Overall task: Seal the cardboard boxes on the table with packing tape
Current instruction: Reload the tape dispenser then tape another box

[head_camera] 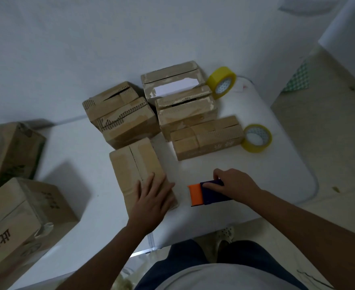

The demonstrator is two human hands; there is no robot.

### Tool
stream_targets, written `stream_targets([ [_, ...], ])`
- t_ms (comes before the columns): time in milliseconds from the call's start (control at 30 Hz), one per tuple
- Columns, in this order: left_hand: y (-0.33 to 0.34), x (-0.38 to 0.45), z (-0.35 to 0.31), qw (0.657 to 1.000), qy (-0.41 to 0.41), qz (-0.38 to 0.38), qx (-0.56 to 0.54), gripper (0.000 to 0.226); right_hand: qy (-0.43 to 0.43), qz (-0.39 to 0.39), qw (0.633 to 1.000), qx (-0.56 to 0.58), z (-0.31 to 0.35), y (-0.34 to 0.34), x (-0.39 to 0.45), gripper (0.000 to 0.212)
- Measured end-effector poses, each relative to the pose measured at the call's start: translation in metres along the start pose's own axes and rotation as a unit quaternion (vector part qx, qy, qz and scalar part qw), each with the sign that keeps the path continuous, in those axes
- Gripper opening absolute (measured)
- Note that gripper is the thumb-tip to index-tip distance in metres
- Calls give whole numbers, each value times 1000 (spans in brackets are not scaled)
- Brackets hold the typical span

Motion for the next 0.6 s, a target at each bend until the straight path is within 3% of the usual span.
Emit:
stream_targets([
  [200, -8, 6, -4, 997, 30, -60, -43, 32, -52, 33, 998, -31, 18, -13, 3, 39],
  [600, -5, 6, -6, 998, 27, -61, -15, 34, -33, -21, 993, -110, 44, -1, -4, 46],
])
Point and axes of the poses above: each hand's wrist, its own x-axis towards the middle knuckle, its own y-axis out of the palm, z = x × y, the point moved 8 cm from there along x, towards the middle knuckle, and after that the axes turned 11 degrees about y, right-handed, at the moved point
